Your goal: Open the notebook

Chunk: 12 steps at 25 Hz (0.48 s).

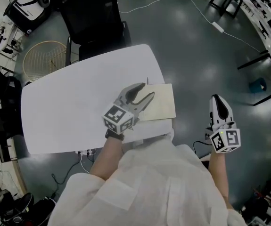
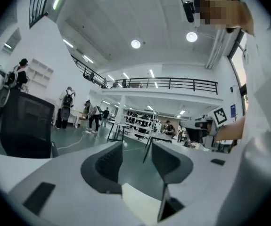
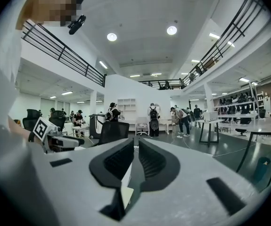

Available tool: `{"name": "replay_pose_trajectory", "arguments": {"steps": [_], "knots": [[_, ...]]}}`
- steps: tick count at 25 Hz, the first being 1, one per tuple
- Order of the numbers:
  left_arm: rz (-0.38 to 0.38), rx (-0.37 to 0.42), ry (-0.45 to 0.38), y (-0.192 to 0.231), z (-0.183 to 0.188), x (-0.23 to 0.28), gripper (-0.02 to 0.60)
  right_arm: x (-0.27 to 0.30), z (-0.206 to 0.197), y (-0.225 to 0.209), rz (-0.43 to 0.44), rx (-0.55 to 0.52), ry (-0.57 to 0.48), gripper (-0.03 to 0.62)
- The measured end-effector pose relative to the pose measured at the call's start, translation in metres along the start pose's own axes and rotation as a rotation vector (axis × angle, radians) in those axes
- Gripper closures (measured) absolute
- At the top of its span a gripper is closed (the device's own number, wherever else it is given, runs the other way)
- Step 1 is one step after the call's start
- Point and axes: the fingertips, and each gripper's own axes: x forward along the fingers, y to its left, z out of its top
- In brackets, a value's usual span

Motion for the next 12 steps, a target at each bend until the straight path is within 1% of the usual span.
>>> {"name": "replay_pose_trajectory", "arguments": {"steps": [2, 4, 8, 10, 12], "knots": [[0.057, 0.028, -0.057, 0.013, 0.022, -0.016, 0.43, 0.001, 0.001, 0.002, 0.01, 0.004, -0.007, 0.567], [0.114, 0.061, -0.099, 0.025, 0.041, -0.033, 0.468, 0.002, 0.003, 0.004, 0.012, 0.004, -0.016, 0.577], [0.227, 0.121, -0.145, 0.041, 0.072, -0.065, 0.528, 0.003, 0.005, 0.007, 0.016, -0.002, -0.028, 0.589], [0.279, 0.136, -0.157, 0.047, 0.081, -0.079, 0.543, 0.003, 0.005, 0.008, 0.019, -0.003, -0.028, 0.589], [0.321, 0.146, -0.161, 0.054, 0.084, -0.09, 0.545, 0.004, 0.003, 0.007, 0.017, -0.01, -0.017, 0.59]]}}
